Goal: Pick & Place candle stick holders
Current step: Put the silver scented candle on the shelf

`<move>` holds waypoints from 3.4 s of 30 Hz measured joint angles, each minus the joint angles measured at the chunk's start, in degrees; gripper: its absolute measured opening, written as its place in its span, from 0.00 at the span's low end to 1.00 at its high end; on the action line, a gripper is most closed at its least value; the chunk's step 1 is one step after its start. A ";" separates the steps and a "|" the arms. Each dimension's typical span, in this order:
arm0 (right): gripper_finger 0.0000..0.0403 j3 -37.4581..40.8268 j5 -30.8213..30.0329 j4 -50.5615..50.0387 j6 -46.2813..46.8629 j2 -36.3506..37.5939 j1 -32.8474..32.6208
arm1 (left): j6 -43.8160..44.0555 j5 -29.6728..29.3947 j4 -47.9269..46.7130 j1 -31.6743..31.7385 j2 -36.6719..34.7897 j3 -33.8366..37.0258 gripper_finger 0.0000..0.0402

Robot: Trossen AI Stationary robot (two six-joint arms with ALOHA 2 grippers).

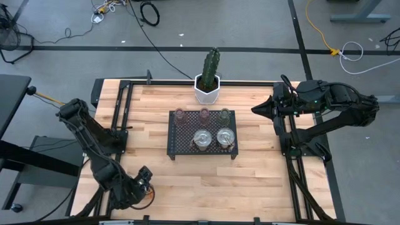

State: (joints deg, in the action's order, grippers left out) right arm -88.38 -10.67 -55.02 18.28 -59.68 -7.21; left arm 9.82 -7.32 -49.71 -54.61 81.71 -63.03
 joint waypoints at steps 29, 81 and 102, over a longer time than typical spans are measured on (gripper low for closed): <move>0.06 0.00 -0.95 -0.44 0.53 -1.93 0.00 | -1.55 -0.36 4.52 0.00 0.49 1.66 0.99; 0.06 0.00 -0.29 -0.90 0.03 -3.67 0.01 | -5.98 7.73 4.85 1.26 4.61 7.23 0.99; 0.06 0.00 -0.27 -1.33 0.11 -3.65 -0.01 | -5.99 7.38 4.89 2.05 4.61 7.22 0.94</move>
State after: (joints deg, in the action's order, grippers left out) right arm -88.38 -10.94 -56.36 18.39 -63.33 -7.22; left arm 3.84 0.05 -44.82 -52.56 86.32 -55.81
